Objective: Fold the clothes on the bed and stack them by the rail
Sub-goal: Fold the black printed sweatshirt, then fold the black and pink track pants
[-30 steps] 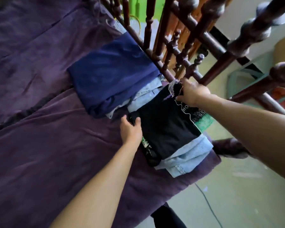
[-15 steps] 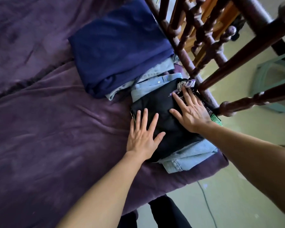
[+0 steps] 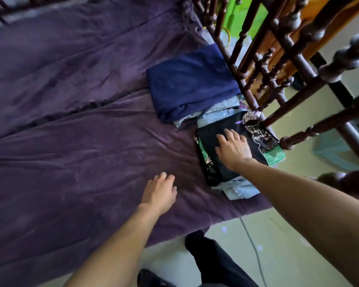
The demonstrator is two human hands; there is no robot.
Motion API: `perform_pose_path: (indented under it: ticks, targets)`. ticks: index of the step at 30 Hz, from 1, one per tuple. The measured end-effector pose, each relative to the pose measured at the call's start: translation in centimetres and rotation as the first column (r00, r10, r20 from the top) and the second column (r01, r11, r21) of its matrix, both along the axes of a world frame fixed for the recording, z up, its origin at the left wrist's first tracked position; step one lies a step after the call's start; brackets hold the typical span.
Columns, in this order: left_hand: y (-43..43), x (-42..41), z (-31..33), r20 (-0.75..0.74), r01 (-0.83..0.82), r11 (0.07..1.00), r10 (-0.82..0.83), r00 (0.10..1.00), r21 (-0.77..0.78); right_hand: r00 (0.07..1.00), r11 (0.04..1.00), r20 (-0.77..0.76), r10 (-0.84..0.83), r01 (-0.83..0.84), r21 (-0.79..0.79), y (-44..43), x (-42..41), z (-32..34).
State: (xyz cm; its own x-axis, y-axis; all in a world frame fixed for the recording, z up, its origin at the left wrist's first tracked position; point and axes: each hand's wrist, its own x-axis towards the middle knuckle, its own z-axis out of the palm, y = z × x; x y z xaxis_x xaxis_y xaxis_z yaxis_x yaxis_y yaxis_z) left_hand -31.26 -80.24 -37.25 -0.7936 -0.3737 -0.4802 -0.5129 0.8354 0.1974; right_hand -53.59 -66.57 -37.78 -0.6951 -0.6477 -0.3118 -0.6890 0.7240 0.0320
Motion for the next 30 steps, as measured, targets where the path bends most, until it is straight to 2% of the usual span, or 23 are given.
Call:
perform_pose_path:
  ticks: [7, 11, 13, 16, 19, 24, 30]
  targets:
    - [-5.3, 18.4, 6.2, -0.009, -0.249, 0.969, 0.248, 0.969, -0.010, 0.974, 0.979, 0.120, 0.191, -0.180, -0.098, -8.4, 17.7, 5.5]
    - [-7.1, 30.8, 9.9, -0.034, -0.361, 0.930, 0.359, 0.933, -0.066, 0.920, 0.931, 0.169, 0.355, -0.330, -0.157, -13.4, 28.4, 8.5]
    - [-7.7, 34.7, 10.9, -0.050, -0.382, 0.920, 0.378, 0.924, -0.093, 0.903, 0.920, 0.201, 0.380, -0.348, -0.181, -15.1, 31.7, 9.5]
    - [-9.7, 42.6, 13.4, -0.058, -0.493, 0.858, 0.490, 0.870, -0.146, 0.855, 0.867, 0.189, 0.483, -0.437, -0.240, -19.4, 39.0, 12.0]
    - [-12.1, 48.1, 14.9, -0.123, -0.608, 0.777, 0.595, 0.794, -0.163, 0.801, 0.808, 0.170, 0.574, -0.521, -0.276, -23.8, 44.4, 14.0]
    - [-16.6, 54.9, 16.4, -0.185, -0.707, 0.685, 0.683, 0.707, -0.176, 0.711, 0.710, 0.112, 0.694, -0.651, -0.269, -32.0, 50.9, 15.1]
    - [-26.2, 62.0, 15.7, -0.157, -0.748, 0.643, 0.732, 0.663, -0.164, 0.666, 0.681, 0.159, 0.729, -0.682, -0.267, -43.3, 57.8, 12.8]
